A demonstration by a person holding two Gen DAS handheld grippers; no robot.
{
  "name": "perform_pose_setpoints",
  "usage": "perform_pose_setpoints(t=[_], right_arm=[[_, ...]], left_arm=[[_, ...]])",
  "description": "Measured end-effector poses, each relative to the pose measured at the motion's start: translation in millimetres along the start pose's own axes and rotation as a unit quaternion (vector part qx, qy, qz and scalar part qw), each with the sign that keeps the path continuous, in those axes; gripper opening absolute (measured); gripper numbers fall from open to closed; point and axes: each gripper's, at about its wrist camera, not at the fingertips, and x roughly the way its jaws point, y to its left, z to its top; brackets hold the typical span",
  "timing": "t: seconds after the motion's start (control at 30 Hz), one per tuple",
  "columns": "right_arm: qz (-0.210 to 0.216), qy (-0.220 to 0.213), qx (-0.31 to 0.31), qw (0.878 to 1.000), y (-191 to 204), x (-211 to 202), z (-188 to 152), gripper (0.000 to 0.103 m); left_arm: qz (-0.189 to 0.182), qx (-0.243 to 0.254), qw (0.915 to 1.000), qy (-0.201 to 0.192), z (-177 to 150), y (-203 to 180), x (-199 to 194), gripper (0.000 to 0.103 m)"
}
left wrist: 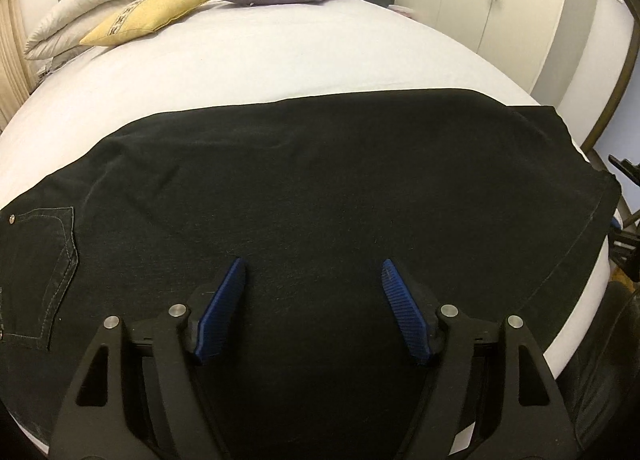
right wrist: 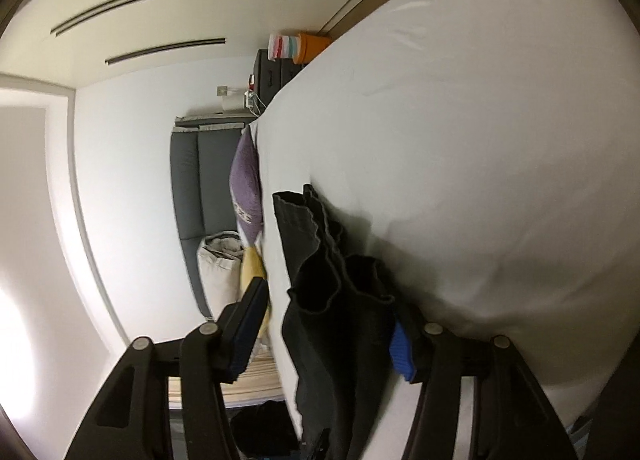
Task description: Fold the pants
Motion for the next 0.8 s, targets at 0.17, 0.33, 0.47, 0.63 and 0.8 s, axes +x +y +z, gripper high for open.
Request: perform_pose_setpoints(t=[0.17,0.33,0.47,0.63,0.8], right_arm=[[-0.030,0.002,-0.005,1.000,-4,4,0,0.014],[-0.036,-0.010,-0.026,0.999,3,10,0,0.013],[-0.074,-0.032,-0.081,0.993,26,9,-12,0.014],[-0.150,0.038,-0.438,0.886,126,59,-119,0.014],[-0.186,0.121,-0.685,0.694,126,113,-264,0.013]], left_arm=[[0.003,-0.002,1.0000,0.001,13,23,6,0.071],[-0.014,-0.024,0.9996,0.000,14,27,-1,0.071],[-0.064,-0.090,0.9939,-0.005,26,54,-10,0.071],[-0.118,-0.179,0.9766,-0.017,44,93,-23,0.071],[-0.213,-0.236,0.9482,0.004,58,101,-15,0.077]])
